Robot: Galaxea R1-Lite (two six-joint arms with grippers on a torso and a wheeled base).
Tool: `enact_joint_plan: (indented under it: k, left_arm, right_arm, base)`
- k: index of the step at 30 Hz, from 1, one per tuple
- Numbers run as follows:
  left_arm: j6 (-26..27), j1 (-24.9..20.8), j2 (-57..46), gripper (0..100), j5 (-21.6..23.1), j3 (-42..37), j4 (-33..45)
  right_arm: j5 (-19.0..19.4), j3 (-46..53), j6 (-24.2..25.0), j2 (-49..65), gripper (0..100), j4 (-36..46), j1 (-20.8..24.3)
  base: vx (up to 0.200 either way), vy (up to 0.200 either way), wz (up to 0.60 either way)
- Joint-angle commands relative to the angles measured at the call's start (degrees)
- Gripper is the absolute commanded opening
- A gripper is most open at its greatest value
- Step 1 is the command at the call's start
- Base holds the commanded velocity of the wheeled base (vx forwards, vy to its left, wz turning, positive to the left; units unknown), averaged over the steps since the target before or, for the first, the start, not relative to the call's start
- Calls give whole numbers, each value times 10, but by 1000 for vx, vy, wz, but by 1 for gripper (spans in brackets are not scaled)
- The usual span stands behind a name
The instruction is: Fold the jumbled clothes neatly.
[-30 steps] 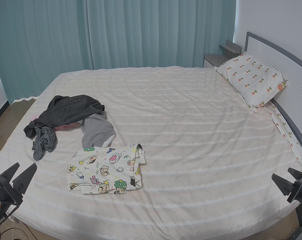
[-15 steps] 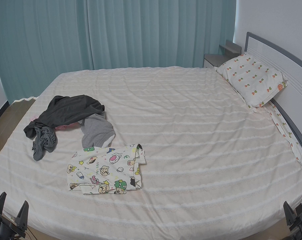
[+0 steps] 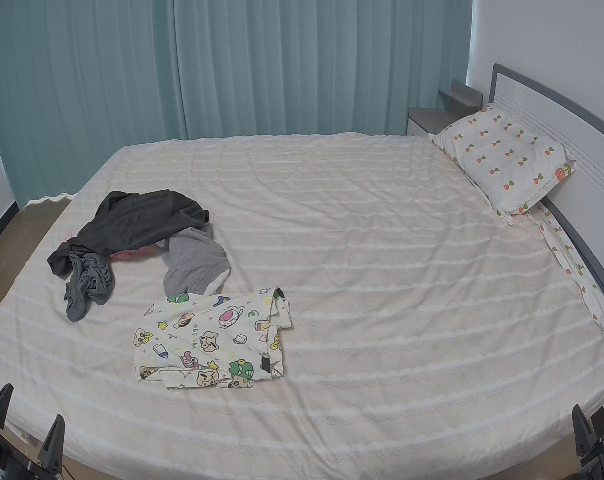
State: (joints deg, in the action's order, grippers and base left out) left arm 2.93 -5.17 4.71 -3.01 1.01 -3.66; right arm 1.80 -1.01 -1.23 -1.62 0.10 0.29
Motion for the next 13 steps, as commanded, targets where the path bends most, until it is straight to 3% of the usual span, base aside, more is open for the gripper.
enact_joint_plan:
  k: [1,5,13]
  left_arm:
    - [-23,0,4,100,-3,-10,0]
    - [-80,0,4,100,-9,-10,0]
    - [-76,1,3,100,-13,-10,-6]
  right_arm:
    - [-4,10,2,15,100,0,-3]
    - [-5,10,8,15,100,1,-2]
    - [-5,10,10,15,100,1,-3]
  base:
    - [0,0,0]
    - [0,0,0]
    - [0,0,0]
